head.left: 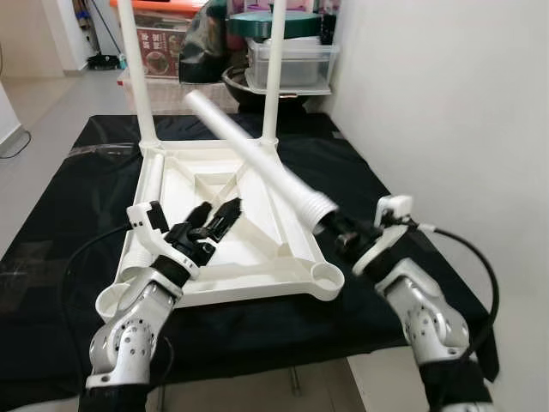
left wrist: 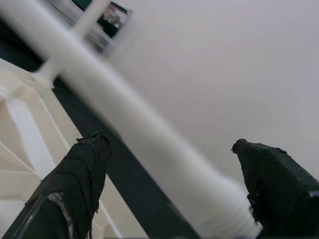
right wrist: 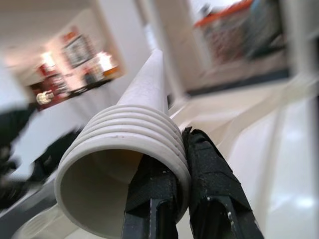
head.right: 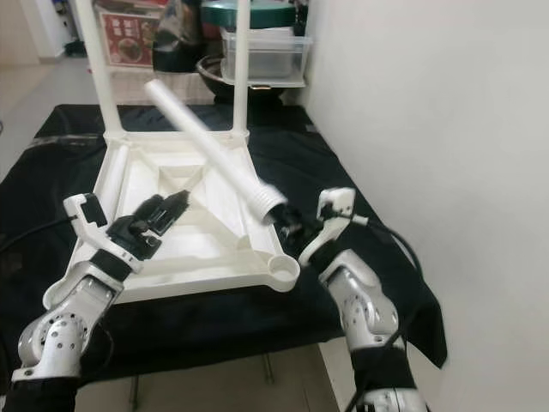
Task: Building children table
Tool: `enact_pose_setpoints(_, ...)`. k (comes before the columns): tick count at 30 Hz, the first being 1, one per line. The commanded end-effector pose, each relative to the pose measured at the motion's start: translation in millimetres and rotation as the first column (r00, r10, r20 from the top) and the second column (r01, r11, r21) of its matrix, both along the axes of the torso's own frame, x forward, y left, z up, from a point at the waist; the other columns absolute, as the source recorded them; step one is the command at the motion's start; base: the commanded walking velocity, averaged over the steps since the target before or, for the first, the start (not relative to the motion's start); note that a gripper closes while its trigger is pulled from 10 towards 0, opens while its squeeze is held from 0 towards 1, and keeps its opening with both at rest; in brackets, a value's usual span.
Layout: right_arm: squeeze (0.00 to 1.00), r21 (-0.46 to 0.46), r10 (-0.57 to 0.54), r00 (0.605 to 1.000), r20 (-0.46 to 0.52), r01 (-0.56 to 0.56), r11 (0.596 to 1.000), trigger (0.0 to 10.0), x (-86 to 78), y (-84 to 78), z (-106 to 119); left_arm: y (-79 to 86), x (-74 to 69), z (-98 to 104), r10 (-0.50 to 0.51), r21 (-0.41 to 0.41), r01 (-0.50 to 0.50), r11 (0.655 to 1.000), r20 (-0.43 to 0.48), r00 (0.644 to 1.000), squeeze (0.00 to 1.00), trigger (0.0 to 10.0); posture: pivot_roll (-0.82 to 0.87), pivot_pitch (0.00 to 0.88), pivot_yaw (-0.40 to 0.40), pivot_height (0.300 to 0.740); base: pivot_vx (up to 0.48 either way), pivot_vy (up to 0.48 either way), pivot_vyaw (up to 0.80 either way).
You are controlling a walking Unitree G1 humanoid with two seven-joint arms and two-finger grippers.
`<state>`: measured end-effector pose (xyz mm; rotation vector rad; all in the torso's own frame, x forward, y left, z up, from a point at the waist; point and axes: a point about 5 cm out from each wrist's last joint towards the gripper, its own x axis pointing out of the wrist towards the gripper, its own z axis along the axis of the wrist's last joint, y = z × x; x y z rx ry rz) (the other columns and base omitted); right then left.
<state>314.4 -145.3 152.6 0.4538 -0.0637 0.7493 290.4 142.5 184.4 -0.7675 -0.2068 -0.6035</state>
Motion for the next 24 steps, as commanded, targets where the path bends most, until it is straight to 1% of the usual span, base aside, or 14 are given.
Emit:
enact_pose_setpoints(1, 0.0, 0.043, 0.067, 0.997, -0.037, -0.065, 0.997, 0.0, -5.2, 5.6, -8, -6.0, -5.0, 0, -0.069, -0.052, 0.069, 0.996, -0.001, 0.998, 0.0, 10.0, 0.04, 0.0, -0.085, 0.74, 0.0, 0.0, 0.0)
enact_pose_setpoints(2, 0.0, 0.07, 0.102, 0.993, -0.064, -0.097, 0.993, 0.0, -9.8, 8.5, -13, -7.3, -7.5, -2, -0.101, -0.086, 0.099, 0.991, -0.014, 0.995, 0.0, 10.0, 0.04, 0.0, -0.086, 0.74, 0.0, 0.0, 0.0)
enact_pose_setpoints(4, 0.0, 0.128, 0.15, 0.987, -0.058, -0.142, 0.982, 0.0, -15.1, 9.7, -9, -5.7, -8.5, -5, -0.107, -0.142, 0.099, 0.985, -0.046, 0.993, 0.0, 10.0, 0.04, 0.0, -0.083, 0.74, 0.0, 0.0, 0.0)
enact_pose_setpoints(5, 0.0, 0.128, 0.15, 0.987, -0.058, -0.142, 0.982, 0.0, -15.1, 9.7, -9, -5.7, -8.5, -5, -0.107, -0.142, 0.099, 0.985, -0.046, 0.993, 0.0, 10.0, 0.04, 0.0, -0.083, 0.74, 0.0, 0.0, 0.0)
enact_pose_setpoints(6, 0.0, 0.166, 0.177, 0.983, -0.053, -0.166, 0.972, 0.0, -18.2, 8.8, -4, -4.1, -8.6, -7, -0.109, -0.164, 0.097, 0.982, -0.066, 0.992, 0.0, 10.0, 0.04, 0.0, -0.082, 0.74, 0.0, 0.0, 0.0)
enact_pose_setpoints(8, 0.0, 0.207, 0.22, 0.975, -0.04, -0.207, 0.956, 0.0, -23.1, 6.9, 1, -1.9, -7.6, -10, -0.098, -0.176, 0.08, 0.981, -0.097, 0.99, 0.0, 10.0, 0.04, 0.0, -0.081, 0.74, 0.0, 0.0, 0.0)
enact_pose_setpoints(9, 0.0, 0.207, 0.22, 0.975, -0.04, -0.207, 0.956, 0.0, -23.1, 6.9, 1, -1.9, -7.6, -10, -0.098, -0.176, 0.08, 0.981, -0.097, 0.99, 0.0, 10.0, 0.04, 0.0, -0.081, 0.74, 0.0, 0.0, 0.0)
enact_pose_setpoints(11, 0.0, 0.219, 0.207, 0.977, -0.053, -0.19, 0.957, 0.0, -22.5, 2.0, 0, -0.3, -8.1, -10, -0.103, -0.182, 0.082, 0.98, -0.108, 0.989, 0.0, 10.0, 0.04, 0.0, -0.083, 0.74, 0.0, 0.0, 0.0)
enact_pose_setpoints(16, 0.0, 0.229, 0.202, 0.978, -0.061, -0.183, 0.956, 0.0, -22.1, -0.4, -1, 1.3, -9.1, -10, -0.109, -0.186, 0.087, 0.979, -0.112, 0.988, 0.0, 10.0, 0.04, 0.0, -0.084, 0.74, 0.0, 0.0, 0.0)
enact_pose_setpoints(18, 0.0, 0.223, 0.262, 0.964, -0.048, -0.245, 0.944, 0.0, -28.7, 4.0, -1, 4.7, -8.9, -10, -0.1, -0.191, 0.077, 0.979, -0.115, 0.988, 0.0, 10.0, 0.04, 0.0, -0.085, 0.74, 0.0, 0.0, 0.0)
enact_pose_setpoints(19, 0.0, 0.223, 0.262, 0.964, -0.048, -0.245, 0.944, 0.0, -28.7, 4.0, -1, 4.7, -8.9, -10, -0.1, -0.191, 0.077, 0.979, -0.115, 0.988, 0.0, 10.0, 0.04, 0.0, -0.085, 0.74, 0.0, 0.0, 0.0)
enact_pose_setpoints(20, 0.0, 0.214, 0.304, 0.952, -0.047, -0.287, 0.934, 0.0, -33.6, 7.4, -3, 6.9, -8.3, -8, -0.097, -0.195, 0.074, 0.978, -0.112, 0.989, 0.0, 10.0, 0.04, 0.0, -0.086, 0.74, 0.0, 0.0, 0.0)
enact_pose_setpoints(21, 0.0, 0.214, 0.304, 0.952, -0.047, -0.287, 0.934, 0.0, -33.6, 7.4, -3, 6.9, -8.3, -8, -0.097, -0.195, 0.074, 0.978, -0.112, 0.989, 0.0, 10.0, 0.04, 0.0, -0.086, 0.74, 0.0, 0.0, 0.0)
enact_pose_setpoints(24, 0.0, 0.197, 0.387, 0.92, -0.069, -0.368, 0.909, 0.0, -44.7, 11.5, -10, 13.1, -5.6, -3, -0.091, -0.218, 0.068, 0.974, -0.096, 0.991, 0.0, 10.0, 0.04, 0.0, -0.086, 0.74, 0.0, 0.0, 0.0)
